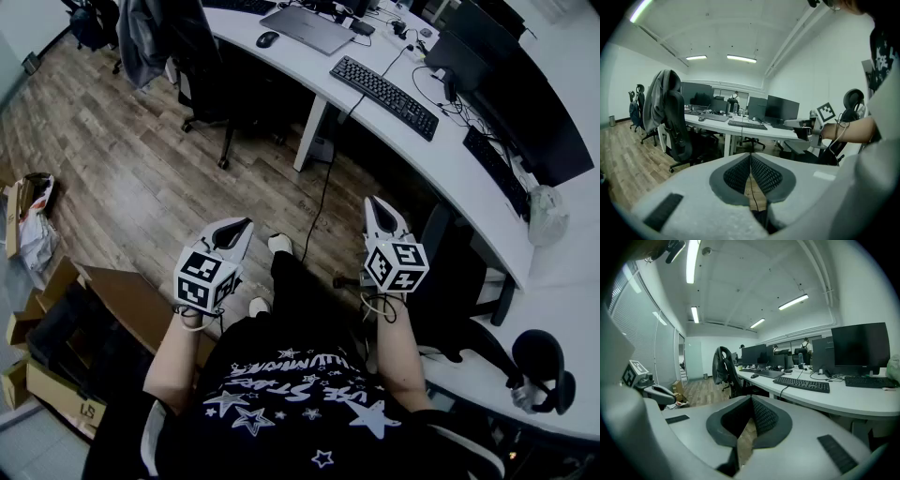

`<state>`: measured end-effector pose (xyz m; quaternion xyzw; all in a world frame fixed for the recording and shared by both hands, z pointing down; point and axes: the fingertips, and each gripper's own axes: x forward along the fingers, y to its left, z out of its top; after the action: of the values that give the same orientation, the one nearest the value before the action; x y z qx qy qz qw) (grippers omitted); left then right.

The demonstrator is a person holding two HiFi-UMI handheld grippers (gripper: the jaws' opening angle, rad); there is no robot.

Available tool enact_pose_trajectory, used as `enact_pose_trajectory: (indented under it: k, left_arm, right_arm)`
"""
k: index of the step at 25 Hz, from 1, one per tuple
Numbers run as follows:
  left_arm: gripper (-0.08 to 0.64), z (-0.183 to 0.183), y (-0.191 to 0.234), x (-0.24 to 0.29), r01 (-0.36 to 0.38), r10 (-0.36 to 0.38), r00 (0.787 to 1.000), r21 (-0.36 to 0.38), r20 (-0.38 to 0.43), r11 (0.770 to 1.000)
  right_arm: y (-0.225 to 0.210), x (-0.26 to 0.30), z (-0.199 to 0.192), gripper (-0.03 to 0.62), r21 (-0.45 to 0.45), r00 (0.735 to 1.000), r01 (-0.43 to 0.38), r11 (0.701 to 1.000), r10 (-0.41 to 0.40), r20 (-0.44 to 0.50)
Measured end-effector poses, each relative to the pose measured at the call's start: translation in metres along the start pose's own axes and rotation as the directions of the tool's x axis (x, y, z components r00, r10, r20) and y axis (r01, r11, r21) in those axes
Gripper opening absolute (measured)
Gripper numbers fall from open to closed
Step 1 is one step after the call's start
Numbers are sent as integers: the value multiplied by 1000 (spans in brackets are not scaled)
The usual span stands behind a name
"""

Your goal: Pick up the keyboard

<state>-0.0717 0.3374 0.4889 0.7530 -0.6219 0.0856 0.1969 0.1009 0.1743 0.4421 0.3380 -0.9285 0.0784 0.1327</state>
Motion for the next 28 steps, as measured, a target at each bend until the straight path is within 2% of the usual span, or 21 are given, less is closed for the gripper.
enact_pose_trajectory:
  k: [10,18,19,20,21,24,28]
  left_arm:
    - [23,-2,3,0,-28,28,1000,4,-11,1000]
    - [46,20,19,9,-50,49,998,21,32,999]
    - [122,24,21,13,-48,47,998,23,35,999]
    - [239,27,23,18,-44,43,998,25,37,999]
    - [300,29,25,23,-39,38,999,27,38,999]
    - [345,32,33,40,-29,29,999,27,32,999]
    - [382,39,46,71,-19,19,1000,20,14,1000]
  right_arm:
    - [0,7,-1,4,-6,999,-34,999,34,10]
    - [-15,20,25,5,58,995,-22,998,16,103]
    - [-17,23,26,45,61,995,-29,998,23,100]
    - [-19,27,28,119,64,995,-36,997,30,95]
    - [-23,32,29,173,66,995,-39,997,32,90]
    - [-35,49,32,302,64,996,-27,998,21,89]
    - [-63,79,31,373,81,998,0,997,-4,56]
